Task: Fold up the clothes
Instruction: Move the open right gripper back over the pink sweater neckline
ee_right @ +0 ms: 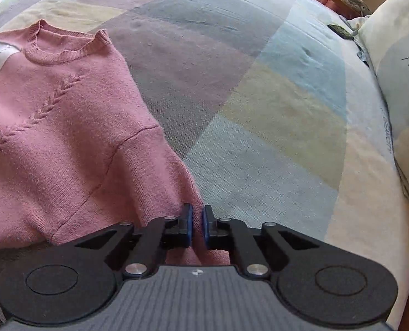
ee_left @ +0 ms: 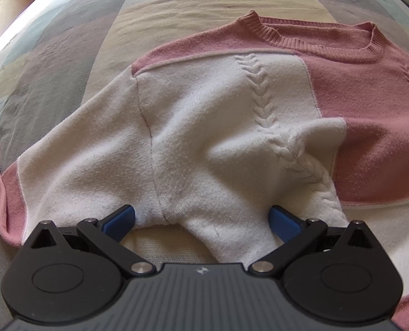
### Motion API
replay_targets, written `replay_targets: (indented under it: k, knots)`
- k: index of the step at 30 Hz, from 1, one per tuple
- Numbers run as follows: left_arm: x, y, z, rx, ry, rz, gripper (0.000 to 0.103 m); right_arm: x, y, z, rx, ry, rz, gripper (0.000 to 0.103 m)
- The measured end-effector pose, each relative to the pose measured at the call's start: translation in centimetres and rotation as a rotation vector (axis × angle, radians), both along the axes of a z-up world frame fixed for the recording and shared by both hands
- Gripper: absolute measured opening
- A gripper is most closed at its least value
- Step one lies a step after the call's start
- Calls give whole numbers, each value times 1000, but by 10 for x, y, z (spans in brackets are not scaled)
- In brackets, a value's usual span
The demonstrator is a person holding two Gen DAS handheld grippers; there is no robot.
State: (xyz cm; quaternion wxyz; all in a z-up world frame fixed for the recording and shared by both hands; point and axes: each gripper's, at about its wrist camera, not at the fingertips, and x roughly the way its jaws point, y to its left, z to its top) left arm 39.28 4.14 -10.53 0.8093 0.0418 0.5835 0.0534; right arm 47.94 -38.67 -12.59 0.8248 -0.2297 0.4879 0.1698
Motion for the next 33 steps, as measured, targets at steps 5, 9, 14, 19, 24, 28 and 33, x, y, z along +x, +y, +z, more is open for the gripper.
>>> replay_targets:
  k: [5, 9, 14, 19, 24, 28, 33]
  knots:
    - [0, 0, 0, -2, 0, 0, 103, 20, -22, 13, 22, -64, -254, 15]
    - [0, 0, 0, -4, -5, 1, 103, 0, -22, 37, 264, -64, -366, 56]
    - [0, 0, -1, -4, -13, 3, 103, 11, 20, 0, 352, 25, -438, 66]
    - [0, 1, 0, -11, -9, -2, 103, 44, 42, -19, 291, -71, -489, 95]
    - [-4, 0, -1, -12, -36, 12, 103, 28, 48, 13, 361, -48, -516, 92]
    - [-7, 1, -1, -18, -57, 23, 103, 9, 74, 19, 466, 1, -454, 94]
    - [-7, 5, -2, -31, -72, 9, 103, 12, 126, -17, 463, 7, -327, 103]
